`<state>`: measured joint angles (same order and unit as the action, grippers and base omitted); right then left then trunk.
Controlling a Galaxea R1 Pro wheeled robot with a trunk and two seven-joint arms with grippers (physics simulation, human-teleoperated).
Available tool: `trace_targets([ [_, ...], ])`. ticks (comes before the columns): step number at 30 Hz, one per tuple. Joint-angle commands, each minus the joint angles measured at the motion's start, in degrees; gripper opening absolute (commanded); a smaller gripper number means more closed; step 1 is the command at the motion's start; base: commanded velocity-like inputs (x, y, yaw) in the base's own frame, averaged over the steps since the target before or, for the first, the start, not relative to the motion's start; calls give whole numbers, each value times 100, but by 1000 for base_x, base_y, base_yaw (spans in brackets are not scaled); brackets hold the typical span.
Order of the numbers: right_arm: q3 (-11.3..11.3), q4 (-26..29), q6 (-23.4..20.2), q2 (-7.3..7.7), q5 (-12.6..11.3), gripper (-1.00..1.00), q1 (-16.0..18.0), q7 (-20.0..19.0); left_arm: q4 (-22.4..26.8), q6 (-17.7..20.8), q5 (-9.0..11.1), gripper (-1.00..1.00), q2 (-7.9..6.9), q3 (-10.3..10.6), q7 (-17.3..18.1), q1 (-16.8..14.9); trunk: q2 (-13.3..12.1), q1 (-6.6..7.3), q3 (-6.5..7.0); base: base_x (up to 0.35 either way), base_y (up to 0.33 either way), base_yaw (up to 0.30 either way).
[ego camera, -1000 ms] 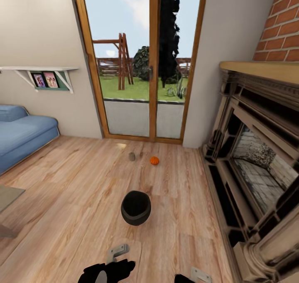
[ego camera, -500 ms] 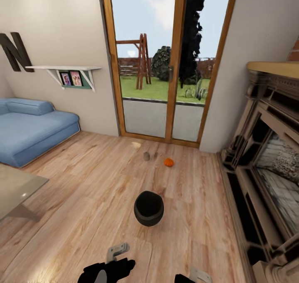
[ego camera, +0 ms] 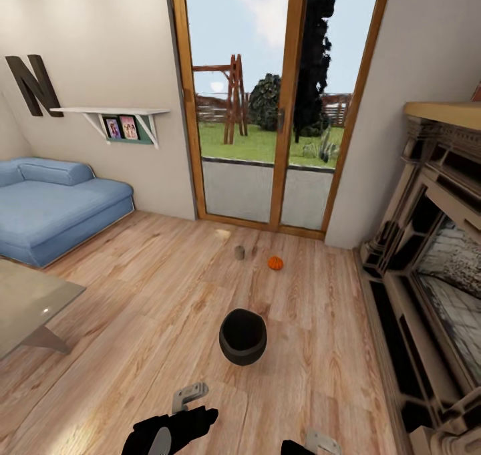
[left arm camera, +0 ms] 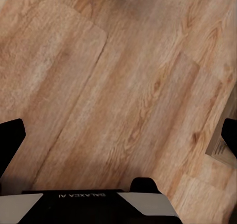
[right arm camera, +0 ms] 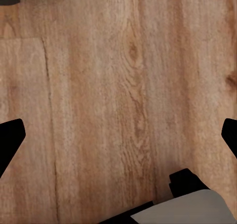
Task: Place each of the two pumpkins and all three candles from the living room inside a cabinet in the living room (use any cabinet), then make sure every cabinet is closed, and position the cauldron so it is next to a table in the living room.
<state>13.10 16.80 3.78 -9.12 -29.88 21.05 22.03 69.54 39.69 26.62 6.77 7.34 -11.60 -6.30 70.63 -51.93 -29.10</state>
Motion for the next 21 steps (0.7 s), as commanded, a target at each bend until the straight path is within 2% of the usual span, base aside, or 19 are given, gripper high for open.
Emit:
trace_targets([
  [1,44,-1,33,4,-62,100,4,25,35,42,58,100,0,8,-52,-3,-38,23,13,0,0,0],
  [4,50,6,31,6,-62,100,4,15,234,210,55,100,-7,12,-53,-3,-159,89,67,0,0,0],
  [8,41,13,-10,7,-62,100,-2,12,827,717,47,100,-16,-29,-60,-3,-319,176,138,0,0,0],
  [11,36,16,-59,-10,-62,100,1,15,989,922,46,100,-18,-65,-61,-3,-439,242,192,0,0,0],
  [17,28,25,-99,9,-62,100,12,13,1075,1015,45,100,-18,-85,-61,-3,-680,374,300,0,0,0],
  [19,27,259,-188,15,-62,100,15,12,1133,1038,44,100,-18,-84,-61,-3,-760,418,336,0,0,0],
  [21,21,780,-474,26,-73,100,16,12,1169,1045,41,100,-20,-85,-61,-3,-840,462,372,0,0,0],
])
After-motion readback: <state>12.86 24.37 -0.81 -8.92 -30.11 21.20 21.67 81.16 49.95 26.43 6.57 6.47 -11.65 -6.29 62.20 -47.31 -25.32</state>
